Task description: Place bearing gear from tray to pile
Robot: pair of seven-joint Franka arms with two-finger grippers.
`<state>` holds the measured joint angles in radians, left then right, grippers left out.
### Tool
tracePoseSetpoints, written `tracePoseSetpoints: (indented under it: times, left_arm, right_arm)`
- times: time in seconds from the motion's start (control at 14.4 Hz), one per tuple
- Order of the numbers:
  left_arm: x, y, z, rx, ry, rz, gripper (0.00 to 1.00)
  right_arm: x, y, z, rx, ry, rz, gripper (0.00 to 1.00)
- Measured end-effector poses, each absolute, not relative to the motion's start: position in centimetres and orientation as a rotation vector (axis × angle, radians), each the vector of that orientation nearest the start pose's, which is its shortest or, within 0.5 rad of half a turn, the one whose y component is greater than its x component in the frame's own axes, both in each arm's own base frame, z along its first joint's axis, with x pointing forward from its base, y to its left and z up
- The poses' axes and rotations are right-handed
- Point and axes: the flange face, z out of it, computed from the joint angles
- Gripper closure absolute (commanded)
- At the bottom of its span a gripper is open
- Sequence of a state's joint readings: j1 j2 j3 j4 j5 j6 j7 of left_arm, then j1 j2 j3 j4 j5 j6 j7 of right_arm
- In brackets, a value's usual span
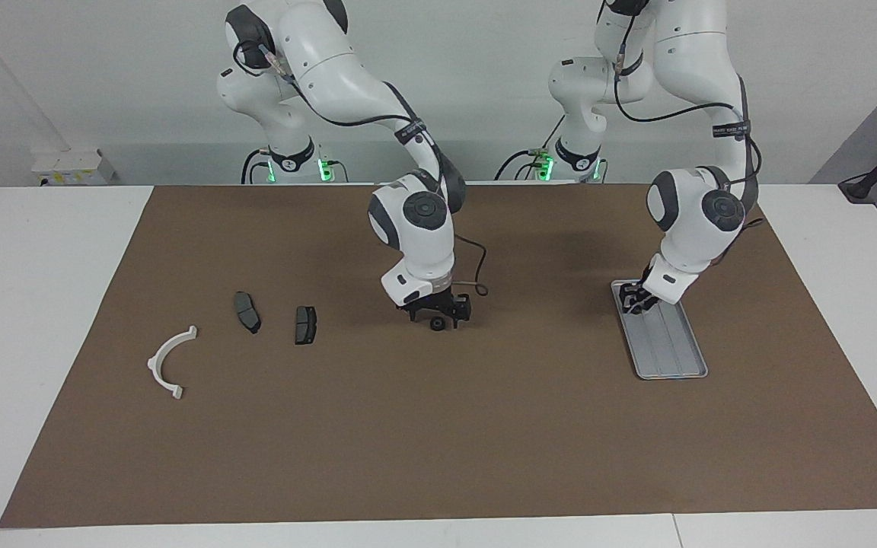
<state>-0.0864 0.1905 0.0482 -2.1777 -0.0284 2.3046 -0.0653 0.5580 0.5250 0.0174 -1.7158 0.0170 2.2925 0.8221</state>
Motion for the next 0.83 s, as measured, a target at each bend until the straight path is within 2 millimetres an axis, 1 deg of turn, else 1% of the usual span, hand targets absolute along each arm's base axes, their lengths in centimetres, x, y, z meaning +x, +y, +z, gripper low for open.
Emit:
tracePoseSetpoints:
  times: [0.07, 0.14, 0.28, 0.35, 0.56, 0.69, 0.76, 0.83]
  left_arm:
    - [54.9, -2.2, 29.9, -3.149, -0.072, 0.096, 0.73]
    - [54.9, -2.3, 30.0, -3.149, -0.071, 0.093, 0.78]
    - [54.9, -2.3, 30.0, -3.149, -0.071, 0.088, 0.92]
    - [54.9, -2.3, 30.0, -3.150, -0.071, 0.085, 0.96]
    - [55.0, -2.3, 30.1, -3.150, -0.071, 0.073, 0.96]
    - [55.2, -2.3, 30.3, -3.151, -0.071, 0.060, 0.96]
    - [55.4, -2.3, 30.6, -3.152, -0.077, 0.047, 0.96]
    - [55.8, -2.4, 31.2, -3.155, -0.092, 0.032, 0.96]
  right_arm:
    - [56.7, 36.7, 28.9, -3.065, 0.401, -0.039, 0.27]
    - [56.6, 36.8, 28.9, -3.066, 0.399, -0.039, 0.32]
    - [56.5, 37.0, 28.9, -3.066, 0.391, -0.038, 0.35]
    - [56.3, 37.2, 28.9, -3.066, 0.387, -0.038, 0.40]
    - [55.9, 37.8, 28.9, -3.065, 0.371, -0.034, 0.57]
    - [55.7, 38.2, 29.0, -3.062, 0.363, -0.030, 0.72]
    - [55.7, 38.1, 28.9, -3.062, 0.364, -0.029, 0.76]
    - [55.8, 38.0, 28.9, -3.062, 0.367, -0.029, 0.76]
